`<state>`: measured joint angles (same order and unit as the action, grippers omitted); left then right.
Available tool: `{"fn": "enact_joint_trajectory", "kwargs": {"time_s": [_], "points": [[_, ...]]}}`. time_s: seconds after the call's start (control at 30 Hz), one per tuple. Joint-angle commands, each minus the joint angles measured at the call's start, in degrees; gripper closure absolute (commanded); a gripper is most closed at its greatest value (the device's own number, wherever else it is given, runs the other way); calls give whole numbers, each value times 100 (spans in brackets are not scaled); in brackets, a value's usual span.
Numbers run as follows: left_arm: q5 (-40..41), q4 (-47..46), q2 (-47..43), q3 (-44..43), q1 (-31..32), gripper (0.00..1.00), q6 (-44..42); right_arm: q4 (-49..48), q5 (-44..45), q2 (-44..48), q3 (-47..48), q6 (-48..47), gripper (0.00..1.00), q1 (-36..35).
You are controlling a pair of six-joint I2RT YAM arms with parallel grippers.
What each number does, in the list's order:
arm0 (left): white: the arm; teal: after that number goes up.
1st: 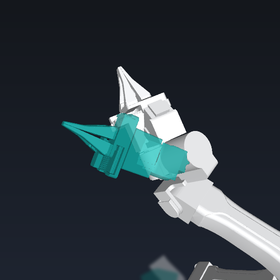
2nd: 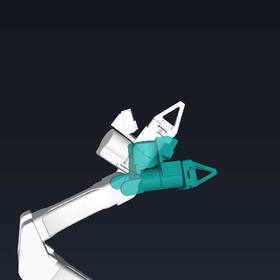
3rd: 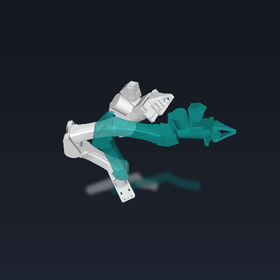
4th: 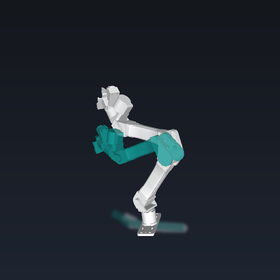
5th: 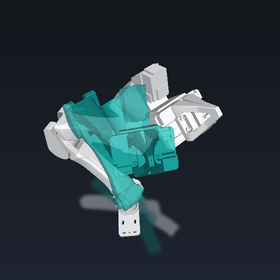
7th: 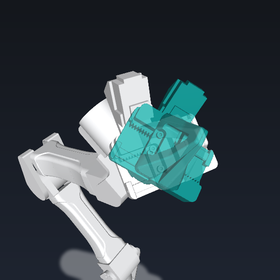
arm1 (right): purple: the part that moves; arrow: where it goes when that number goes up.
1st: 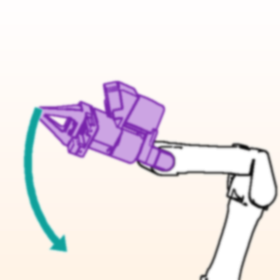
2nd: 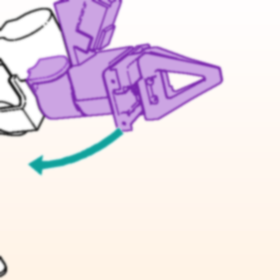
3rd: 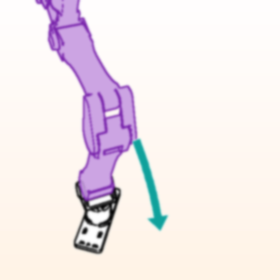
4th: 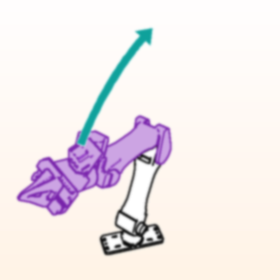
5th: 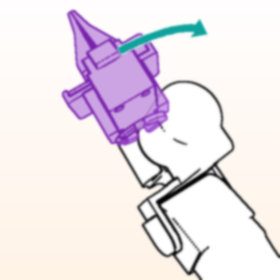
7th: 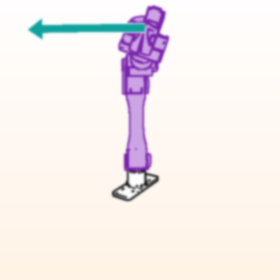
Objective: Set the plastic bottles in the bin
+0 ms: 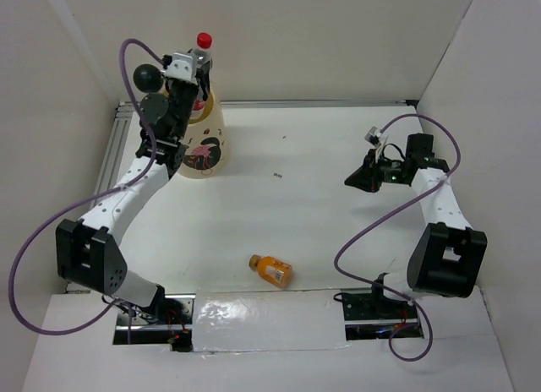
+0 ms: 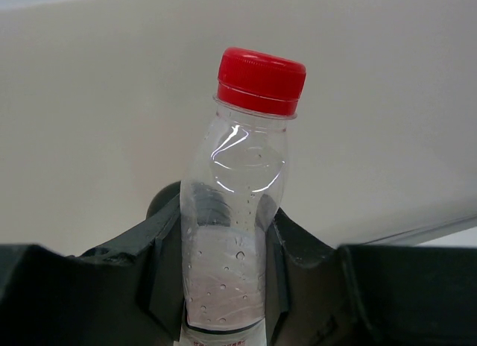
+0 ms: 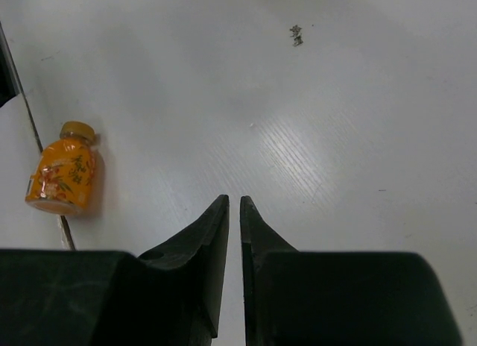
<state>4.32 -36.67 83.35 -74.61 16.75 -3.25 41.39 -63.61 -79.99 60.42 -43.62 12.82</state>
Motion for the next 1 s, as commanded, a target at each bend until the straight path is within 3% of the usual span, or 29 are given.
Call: {"fn": "enact_joint_trajectory", "kwargs": {"time_s": [0.0,0.2,0.4,0.6,0.67,0.7,0.73,0.77,0.83,0.97], "points": [[246,-825,435,-115,-93,90,-404,203,42,-17,250,-270,81,-60],[377,-983,638,121,-207,90,-405,308,42,-70,312,-270,81,-7],[-282,0,340,253,-138,84,157,309,-11,-123,365,-270,81,45],[-405,107,-143,921,126,83,527,256,-63,-123,365,-270,81,45],[-239,107,-249,1053,241,74,527,256,-63,-175,365,-270,81,45],[-238,159,-249,1054,241,63,527,256,-116,-175,365,-270,81,45],[-143,160,-249,1054,241,49,527,256,-116,-175,365,-270,81,45],[-55,160,-328,1115,241,25,527,256,-116,-175,365,-270,81,45],[-2,160,-442,1115,241,0,527,309,-116,-175,365,-331,80,45],[-1,467,-671,529,241,0,369,361,-116,-123,225,-437,75,45]]}}
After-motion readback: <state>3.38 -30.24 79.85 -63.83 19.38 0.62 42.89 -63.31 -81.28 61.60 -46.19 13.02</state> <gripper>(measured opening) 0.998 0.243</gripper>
